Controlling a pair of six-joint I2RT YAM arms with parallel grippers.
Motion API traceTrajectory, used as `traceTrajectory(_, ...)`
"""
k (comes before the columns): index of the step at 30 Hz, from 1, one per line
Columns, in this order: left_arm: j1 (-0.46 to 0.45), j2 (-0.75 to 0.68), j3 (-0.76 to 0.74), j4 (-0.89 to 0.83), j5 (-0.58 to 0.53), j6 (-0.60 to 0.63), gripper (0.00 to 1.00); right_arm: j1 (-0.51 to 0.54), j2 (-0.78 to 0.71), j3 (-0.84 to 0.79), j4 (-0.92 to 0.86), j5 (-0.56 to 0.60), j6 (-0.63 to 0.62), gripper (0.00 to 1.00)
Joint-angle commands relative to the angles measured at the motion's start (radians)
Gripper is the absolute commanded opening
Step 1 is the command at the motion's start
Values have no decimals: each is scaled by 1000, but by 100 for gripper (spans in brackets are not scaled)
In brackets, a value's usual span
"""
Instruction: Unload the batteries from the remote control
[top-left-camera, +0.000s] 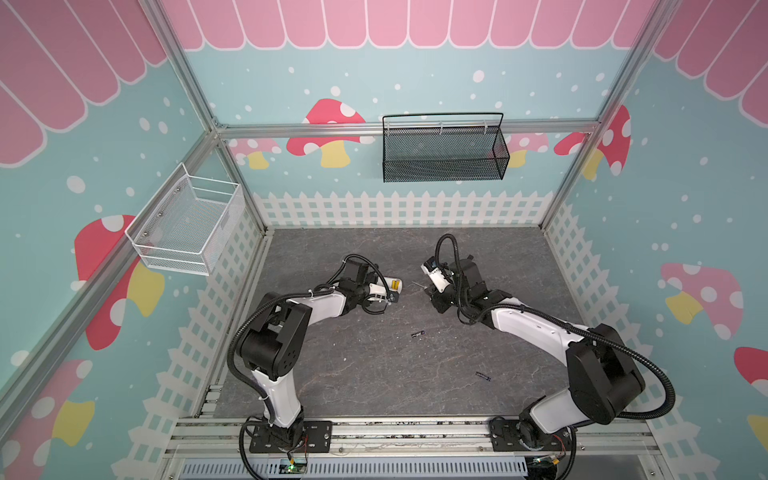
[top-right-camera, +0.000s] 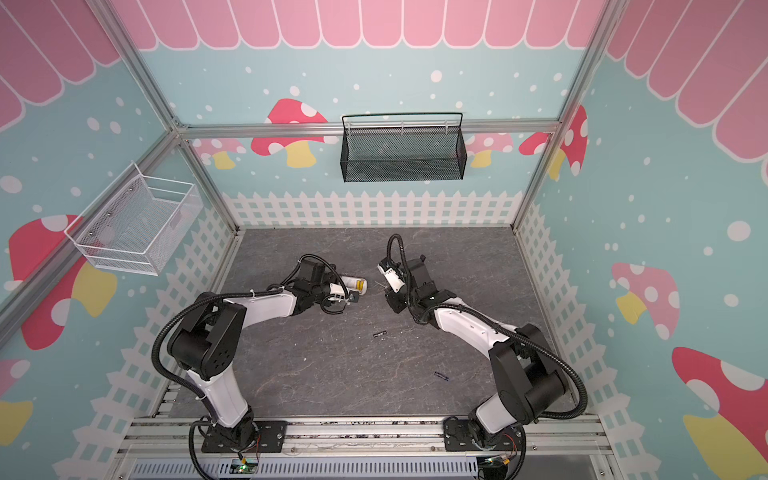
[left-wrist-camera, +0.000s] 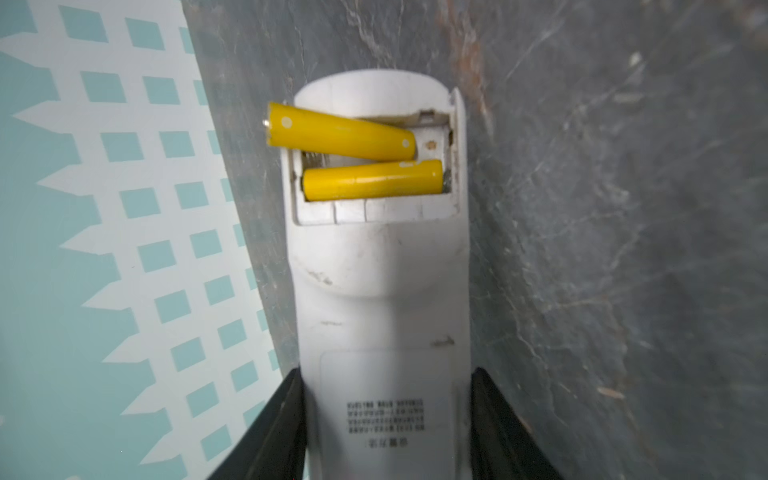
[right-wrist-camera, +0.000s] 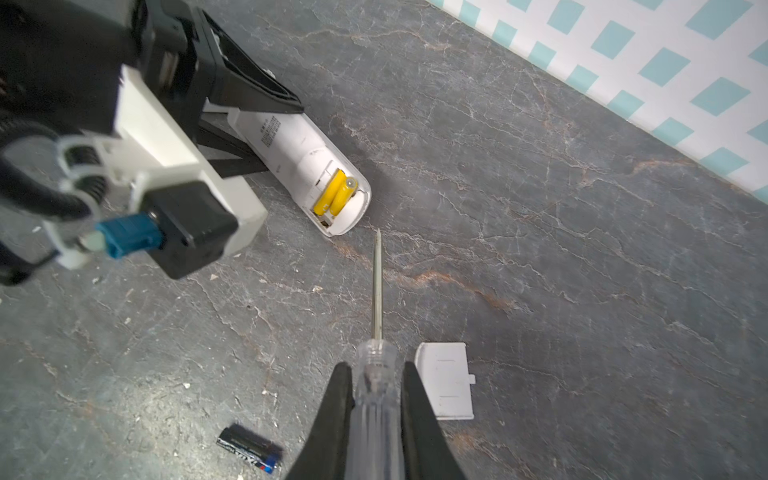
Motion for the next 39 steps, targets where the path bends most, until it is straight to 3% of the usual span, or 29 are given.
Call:
traceTrajectory(1, -9, 40, -30, 313, -66, 104, 0, 1, 23, 31, 58, -38, 64, 0)
traceTrajectory(7, -41, 108, -76, 469, -83, 150, 0, 4, 68, 44, 96, -76, 87, 0)
traceTrajectory(13, -45, 130, -105, 481, -91, 151, 0, 5, 119, 73, 100, -81, 80, 0)
traceTrajectory(22, -46, 117, -35, 473, -128, 57, 0, -14, 50, 32, 74, -63, 97, 0)
traceTrajectory(26, -40, 69, 54, 292, -155, -82, 0, -41, -30, -33, 92, -89, 119, 0)
traceTrajectory(30, -19, 19, 157, 23, -112, -238, 0, -90, -126, -85, 83, -136, 149, 0)
traceTrajectory(35, 2, -25, 210, -198, -107, -289, 0, -136, -183, -110, 83, -159, 161, 0)
traceTrajectory(39, -10, -112, 263, -455, -45, -420, 0, -151, -201, -87, 70, -196, 158, 0)
